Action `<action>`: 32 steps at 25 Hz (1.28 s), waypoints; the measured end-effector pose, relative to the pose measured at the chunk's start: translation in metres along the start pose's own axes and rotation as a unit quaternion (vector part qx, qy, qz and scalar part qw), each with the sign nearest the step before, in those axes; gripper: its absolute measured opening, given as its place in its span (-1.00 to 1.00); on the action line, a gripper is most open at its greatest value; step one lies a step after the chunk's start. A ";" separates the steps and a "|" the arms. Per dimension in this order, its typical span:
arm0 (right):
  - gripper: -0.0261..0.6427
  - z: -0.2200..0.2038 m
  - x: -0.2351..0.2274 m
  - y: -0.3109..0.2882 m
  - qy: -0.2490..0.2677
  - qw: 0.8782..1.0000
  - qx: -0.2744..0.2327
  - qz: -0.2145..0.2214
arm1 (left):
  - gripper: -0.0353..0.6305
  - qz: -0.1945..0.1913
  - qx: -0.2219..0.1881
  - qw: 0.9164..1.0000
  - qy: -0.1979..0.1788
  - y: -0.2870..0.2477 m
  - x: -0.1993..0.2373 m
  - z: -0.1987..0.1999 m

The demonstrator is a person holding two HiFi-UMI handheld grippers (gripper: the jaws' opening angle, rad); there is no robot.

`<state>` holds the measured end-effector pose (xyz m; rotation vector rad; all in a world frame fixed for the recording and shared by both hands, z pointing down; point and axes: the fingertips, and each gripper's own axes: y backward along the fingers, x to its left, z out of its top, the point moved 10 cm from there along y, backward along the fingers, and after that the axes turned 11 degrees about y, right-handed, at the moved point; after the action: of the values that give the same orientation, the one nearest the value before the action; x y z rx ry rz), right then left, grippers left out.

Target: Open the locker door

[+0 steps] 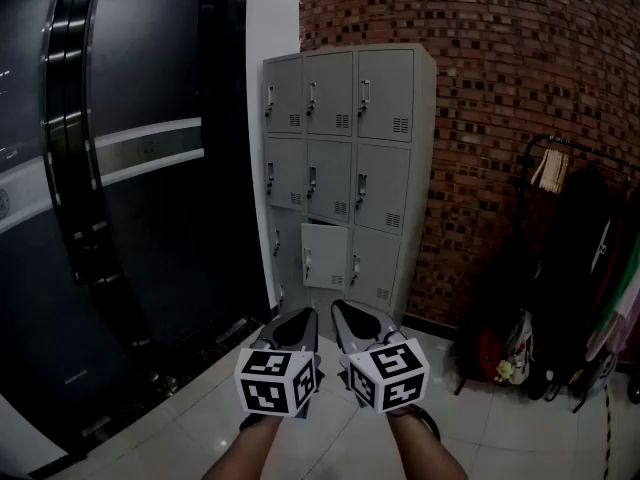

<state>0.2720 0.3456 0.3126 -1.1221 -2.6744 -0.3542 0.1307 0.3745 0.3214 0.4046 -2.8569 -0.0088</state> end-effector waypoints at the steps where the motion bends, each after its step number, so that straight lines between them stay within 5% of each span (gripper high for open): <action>1: -0.92 0.001 -0.003 -0.006 0.000 1.000 -0.003 0.003 | -0.88 0.000 -0.002 1.000 0.002 -0.006 0.003 0.004; 10: -0.92 0.000 -0.038 -0.063 0.004 1.000 -0.013 0.002 | -0.88 -0.011 -0.019 1.000 0.003 -0.065 0.035 0.029; 18: -0.92 -0.017 -0.058 -0.166 0.024 1.000 -0.006 -0.006 | -0.88 -0.025 -0.026 0.999 0.019 -0.141 0.113 0.046; 32: -0.92 -0.021 -0.081 -0.327 0.042 0.999 -0.003 -0.025 | -0.88 -0.040 -0.027 0.999 -0.012 -0.243 0.233 0.102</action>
<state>0.0936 0.0626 0.2649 -1.0194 -2.6327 -0.4097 -0.0447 0.0740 0.2711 0.5115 -2.8542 -0.1048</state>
